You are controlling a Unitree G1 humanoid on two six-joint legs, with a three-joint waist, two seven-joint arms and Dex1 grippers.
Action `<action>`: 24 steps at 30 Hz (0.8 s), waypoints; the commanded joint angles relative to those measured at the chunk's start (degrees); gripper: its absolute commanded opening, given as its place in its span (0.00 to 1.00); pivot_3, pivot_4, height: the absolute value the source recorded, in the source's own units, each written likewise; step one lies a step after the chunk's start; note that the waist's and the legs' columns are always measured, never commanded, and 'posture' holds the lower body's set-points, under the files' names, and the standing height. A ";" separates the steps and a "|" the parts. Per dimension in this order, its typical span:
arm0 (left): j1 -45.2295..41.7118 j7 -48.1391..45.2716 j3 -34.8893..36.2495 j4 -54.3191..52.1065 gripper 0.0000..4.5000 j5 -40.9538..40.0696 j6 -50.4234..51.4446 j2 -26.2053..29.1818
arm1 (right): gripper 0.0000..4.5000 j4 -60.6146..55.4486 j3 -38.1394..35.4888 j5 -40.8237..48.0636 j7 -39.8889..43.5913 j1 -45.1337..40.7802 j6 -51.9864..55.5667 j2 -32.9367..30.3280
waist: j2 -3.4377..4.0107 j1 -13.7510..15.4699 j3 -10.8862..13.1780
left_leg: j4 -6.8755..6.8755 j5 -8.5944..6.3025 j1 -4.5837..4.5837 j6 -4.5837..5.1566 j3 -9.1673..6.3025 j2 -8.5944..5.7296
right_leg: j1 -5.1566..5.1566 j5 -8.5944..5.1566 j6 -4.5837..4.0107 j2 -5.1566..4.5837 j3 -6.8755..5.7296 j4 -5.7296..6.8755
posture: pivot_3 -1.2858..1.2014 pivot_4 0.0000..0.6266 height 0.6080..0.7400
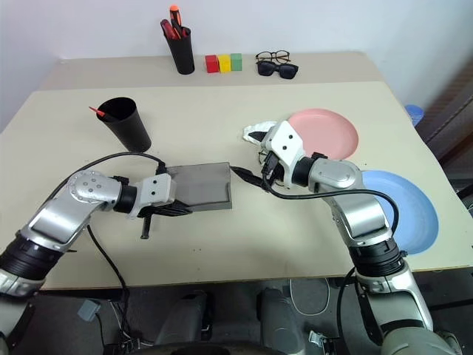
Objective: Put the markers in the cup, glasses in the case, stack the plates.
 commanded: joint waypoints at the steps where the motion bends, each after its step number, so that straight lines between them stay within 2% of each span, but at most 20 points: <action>1: -1.79 -1.56 0.85 1.30 0.20 0.50 0.04 -0.49 | 1.00 -1.46 -2.58 0.15 -0.38 0.59 -0.43 -1.00 | 0.00 -0.04 0.00 | 0.00 0.00 0.00 0.00 0.00 0.00 | 0.00 0.00 0.00 0.01 0.00 0.00 | 0.52 0.24 1.00; 4: -1.81 -0.03 3.28 1.03 0.52 -1.21 1.54 -2.06 | 1.00 -1.39 -3.05 -0.60 -1.16 0.96 3.57 -2.84 | 0.00 0.00 0.00 | 0.01 -0.01 0.00 0.01 -0.03 0.00 | 0.00 0.00 0.00 -0.01 0.00 0.00 | 0.52 0.24 1.00; 10: 1.78 3.83 13.26 -4.45 0.52 -9.19 7.57 -3.70 | 1.00 1.04 -2.13 -4.76 -4.04 1.07 11.20 -7.08 | 0.00 -0.22 0.00 | 0.06 -0.02 -0.01 0.04 -0.06 0.02 | 0.01 0.00 0.00 -0.01 0.00 0.01 | 0.52 0.24 1.00; 12: 4.67 6.01 17.80 -6.78 0.52 -11.48 8.05 -4.19 | 1.00 2.36 -2.08 -5.65 -5.75 0.60 13.22 -6.59 | 0.00 -0.34 0.00 | 0.07 -0.02 -0.01 0.04 -0.07 0.05 | 0.00 0.00 0.00 0.02 0.01 0.03 | 0.52 0.24 1.00; 17: 13.46 16.33 29.57 -8.31 0.52 -14.87 6.44 -10.51 | 1.00 6.45 -0.61 -8.32 -10.35 -1.75 17.87 -3.60 | 0.01 -0.13 -0.01 | 0.09 -0.02 0.02 0.04 -0.03 0.09 | 0.01 0.00 0.00 -0.02 0.05 0.05 | 0.52 0.24 1.00; 24: 22.91 22.96 33.15 -14.48 0.52 -16.40 7.48 -14.24 | 1.00 9.42 0.36 -10.18 -13.82 -5.18 21.51 0.34 | 0.01 0.28 -0.01 | 0.11 -0.03 0.00 0.05 -0.06 0.07 | 0.04 0.01 0.01 -0.10 0.02 0.03 | 0.52 0.24 1.00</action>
